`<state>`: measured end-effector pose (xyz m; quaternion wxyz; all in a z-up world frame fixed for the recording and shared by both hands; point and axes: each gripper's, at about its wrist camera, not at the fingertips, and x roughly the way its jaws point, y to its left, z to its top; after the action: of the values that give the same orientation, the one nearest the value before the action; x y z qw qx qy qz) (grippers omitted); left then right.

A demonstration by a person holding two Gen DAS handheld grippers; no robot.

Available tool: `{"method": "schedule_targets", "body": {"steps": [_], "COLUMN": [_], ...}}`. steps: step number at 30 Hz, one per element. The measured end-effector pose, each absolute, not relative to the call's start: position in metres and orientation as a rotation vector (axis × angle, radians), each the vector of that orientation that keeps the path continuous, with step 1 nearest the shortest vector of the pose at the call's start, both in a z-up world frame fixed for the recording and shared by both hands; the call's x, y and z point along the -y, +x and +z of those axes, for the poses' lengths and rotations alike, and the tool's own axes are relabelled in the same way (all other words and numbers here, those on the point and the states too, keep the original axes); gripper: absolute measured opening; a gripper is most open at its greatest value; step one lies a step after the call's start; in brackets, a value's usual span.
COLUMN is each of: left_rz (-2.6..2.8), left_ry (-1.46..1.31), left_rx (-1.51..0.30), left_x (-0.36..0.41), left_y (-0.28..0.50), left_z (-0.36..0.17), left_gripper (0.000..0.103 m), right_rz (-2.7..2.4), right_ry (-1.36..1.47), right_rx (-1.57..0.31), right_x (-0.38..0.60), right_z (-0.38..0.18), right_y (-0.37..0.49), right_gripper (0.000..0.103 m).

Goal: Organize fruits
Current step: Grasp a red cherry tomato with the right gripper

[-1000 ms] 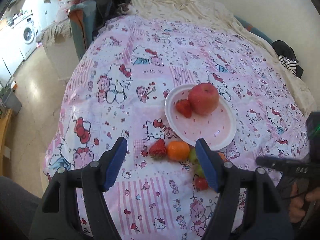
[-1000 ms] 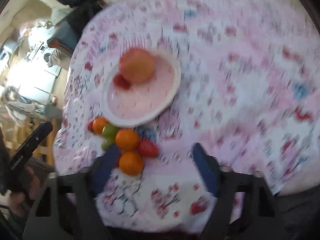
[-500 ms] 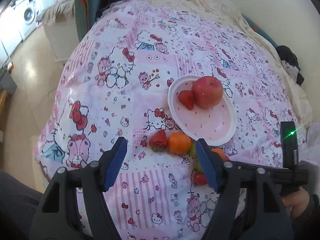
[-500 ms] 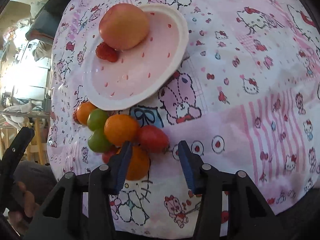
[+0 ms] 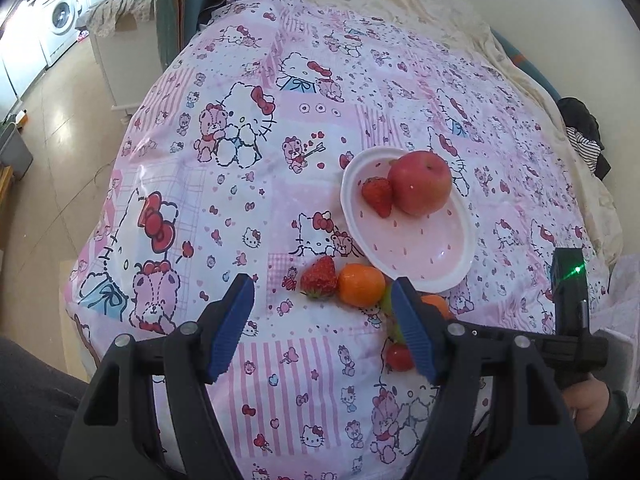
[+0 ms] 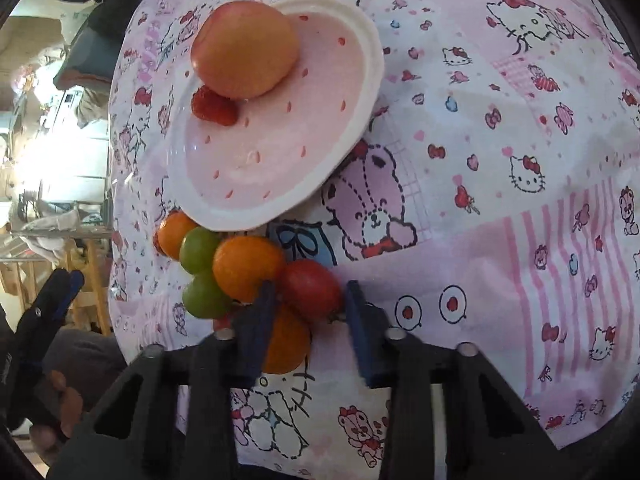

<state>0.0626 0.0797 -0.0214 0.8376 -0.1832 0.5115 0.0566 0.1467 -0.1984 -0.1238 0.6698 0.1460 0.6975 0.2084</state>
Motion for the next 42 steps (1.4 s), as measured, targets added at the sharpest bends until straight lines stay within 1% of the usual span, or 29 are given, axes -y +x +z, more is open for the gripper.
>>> {"method": "schedule_targets", "body": {"steps": [4,9,14,20,24,26,27,28,29,31,34,37,42], "left_rz": [0.125,0.128,0.129,0.144,0.146,0.171,0.182,0.185,0.183,0.180,0.169,0.162,0.150], "left_ry": [-0.380,-0.384,-0.379,-0.398,-0.471,-0.473,-0.451,-0.433,-0.418,-0.397,-0.393,-0.374,-0.405], "left_rx": [-1.086,-1.098,-1.127,-1.203,-1.256,-1.254,-1.252,-1.250,-1.249,-1.258,-1.272,-1.278,-1.274], "left_x": [-0.078,-0.079,-0.081,-0.086,-0.093,-0.096,-0.095,-0.093,-0.091,-0.087,-0.084,-0.080,-0.083], "left_y": [0.062,0.063,0.065,0.074,0.086,0.090,0.092,0.093,0.093,0.093,0.093,0.090,0.087], "left_z": [-0.022,-0.026,-0.033,-0.050,-0.058,-0.058,-0.057,-0.057,-0.057,-0.061,-0.068,-0.073,-0.073], "left_gripper": [0.068,0.068,0.068,0.068,0.068,0.068,0.068,0.068,0.068,0.068,0.068,0.068,0.068], "right_rz": [0.474,0.458,0.479,0.546,0.571,0.535,0.518,0.488,0.470,0.496,0.476,0.462,0.454], "right_ry": [0.356,0.381,0.479,0.562,0.617,0.614,0.616,0.601,0.580,0.567,0.464,0.436,0.528], "right_rx": [-1.569,-1.521,-1.481,-1.399,-1.362,-1.350,-1.353,-1.362,-1.382,-1.459,-1.529,-1.562,-1.599], "right_x": [0.202,0.214,0.227,0.242,0.253,0.260,0.263,0.264,0.262,0.251,0.230,0.218,0.210], "right_z": [-0.121,-0.106,-0.093,-0.069,-0.065,-0.065,-0.066,-0.069,-0.073,-0.086,-0.102,-0.114,-0.128], "right_y": [0.146,0.149,0.151,0.149,0.147,0.148,0.149,0.151,0.153,0.153,0.154,0.157,0.162], "right_gripper": [0.033,0.033,0.033,0.032,0.032,0.032,0.032,0.035,0.035,0.036,0.036,0.036,0.038]}}
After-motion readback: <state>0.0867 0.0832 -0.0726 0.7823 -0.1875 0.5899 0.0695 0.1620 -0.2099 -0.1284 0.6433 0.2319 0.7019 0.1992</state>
